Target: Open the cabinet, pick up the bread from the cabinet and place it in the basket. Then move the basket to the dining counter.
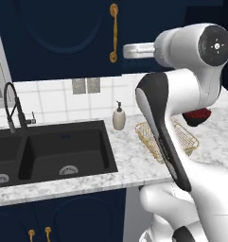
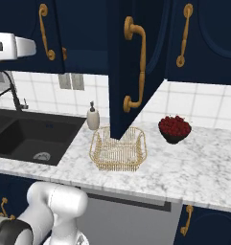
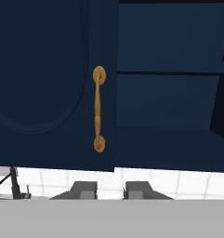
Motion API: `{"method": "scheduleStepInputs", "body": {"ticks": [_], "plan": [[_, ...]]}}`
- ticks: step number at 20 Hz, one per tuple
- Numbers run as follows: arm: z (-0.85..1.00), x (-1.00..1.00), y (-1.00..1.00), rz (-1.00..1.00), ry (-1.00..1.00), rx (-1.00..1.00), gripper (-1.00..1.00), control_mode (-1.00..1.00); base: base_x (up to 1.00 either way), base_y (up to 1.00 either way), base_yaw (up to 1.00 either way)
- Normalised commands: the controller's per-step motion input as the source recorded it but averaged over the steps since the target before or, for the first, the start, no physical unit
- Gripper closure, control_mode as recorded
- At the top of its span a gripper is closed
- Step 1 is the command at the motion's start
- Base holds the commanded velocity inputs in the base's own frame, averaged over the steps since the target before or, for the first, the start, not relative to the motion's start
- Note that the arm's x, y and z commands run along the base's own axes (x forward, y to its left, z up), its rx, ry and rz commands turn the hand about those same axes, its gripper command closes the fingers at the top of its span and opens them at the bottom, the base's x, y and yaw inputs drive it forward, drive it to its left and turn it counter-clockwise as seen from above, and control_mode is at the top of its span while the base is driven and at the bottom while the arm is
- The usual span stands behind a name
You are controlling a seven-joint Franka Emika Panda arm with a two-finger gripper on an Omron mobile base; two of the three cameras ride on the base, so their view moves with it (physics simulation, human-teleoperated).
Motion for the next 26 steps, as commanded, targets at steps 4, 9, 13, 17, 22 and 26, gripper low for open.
{"method": "scheduleStepInputs", "body": {"ticks": [4, 9, 13, 17, 22, 26], "plan": [[0.00, 0.57, 0.00, 0.00, 0.13, 0.00, -1.00, -1.00, 0.00, 0.00, 0.00], [0.00, 0.67, 0.00, 0.00, 0.07, 0.00, -1.00, -1.00, 0.00, 0.00, 0.00], [0.00, 0.68, 0.26, 0.00, 0.09, 0.00, -1.00, -1.00, 0.00, 0.00, 0.00], [-0.03, 0.57, 0.28, 0.00, 0.00, 0.00, -1.00, -1.00, 0.00, 0.00, 0.00], [-0.12, 0.62, 0.00, 0.00, 0.00, 0.00, -1.00, -1.00, 0.00, 0.00, 0.00], [-0.20, 0.56, 0.15, 0.00, 0.00, 0.00, -1.00, -1.00, 0.00, 0.00, 0.00]]}}
